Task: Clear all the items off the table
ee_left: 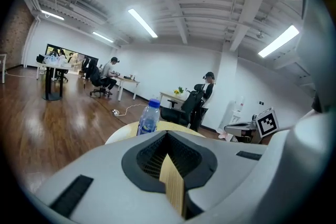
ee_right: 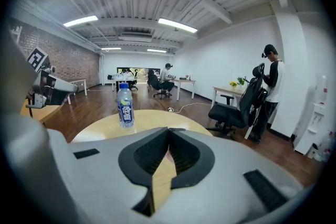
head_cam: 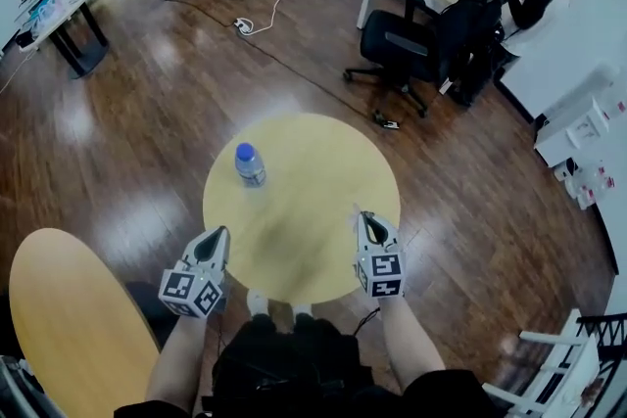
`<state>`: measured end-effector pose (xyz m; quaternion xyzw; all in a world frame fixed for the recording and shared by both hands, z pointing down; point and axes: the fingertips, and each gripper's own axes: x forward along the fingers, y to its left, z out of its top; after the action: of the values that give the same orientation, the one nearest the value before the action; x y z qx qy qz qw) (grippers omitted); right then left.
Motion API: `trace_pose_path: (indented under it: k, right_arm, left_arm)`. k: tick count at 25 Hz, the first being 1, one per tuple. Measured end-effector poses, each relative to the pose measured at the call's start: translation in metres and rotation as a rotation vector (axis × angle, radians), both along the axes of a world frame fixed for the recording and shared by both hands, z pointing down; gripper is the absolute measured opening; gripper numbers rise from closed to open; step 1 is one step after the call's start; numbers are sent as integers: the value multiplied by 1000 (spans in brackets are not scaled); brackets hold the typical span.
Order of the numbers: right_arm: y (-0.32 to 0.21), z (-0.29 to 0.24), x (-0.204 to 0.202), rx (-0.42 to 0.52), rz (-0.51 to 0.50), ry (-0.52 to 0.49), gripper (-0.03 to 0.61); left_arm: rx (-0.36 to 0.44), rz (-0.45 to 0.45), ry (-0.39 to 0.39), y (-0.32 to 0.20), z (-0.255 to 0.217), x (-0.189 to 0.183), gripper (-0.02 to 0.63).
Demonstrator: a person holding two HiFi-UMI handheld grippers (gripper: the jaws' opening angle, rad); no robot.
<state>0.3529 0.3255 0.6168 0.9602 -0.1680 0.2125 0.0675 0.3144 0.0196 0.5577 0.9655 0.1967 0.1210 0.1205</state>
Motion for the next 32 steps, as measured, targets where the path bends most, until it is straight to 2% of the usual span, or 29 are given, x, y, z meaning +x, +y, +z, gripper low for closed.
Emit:
trace_pose_path:
  k: [6, 10, 17, 18, 21, 25, 30, 32]
  right_arm:
    - [-14, 59, 6, -16, -10, -108, 5]
    - [-24, 90, -10, -24, 6, -193, 5]
    - [-32, 120, -18, -27, 56, -255, 5]
    - [-32, 122, -21, -27, 57, -261, 5]
    - [-34, 125, -22, -26, 53, -270, 103]
    - [-34, 109, -15, -20, 69, -243, 104]
    - [-27, 36, 11, 30, 93, -94, 104]
    - [-21, -11, 22, 74, 109, 2, 98]
  left_arm:
    - [-6, -45, -118, -14, 45, -11, 2]
    - [-9, -43, -200, -22, 65, -29, 2]
    - [-8, -27, -235, -29, 72, -21, 2]
    - [-9, -19, -235, -29, 72, -20, 2]
    - [-13, 3, -226, -29, 70, -15, 2]
    - [-8, 16, -194, -33, 57, -5, 2]
    - [34, 66, -74, -33, 14, 10, 2]
    - [2, 52, -16, -43, -8, 16, 1]
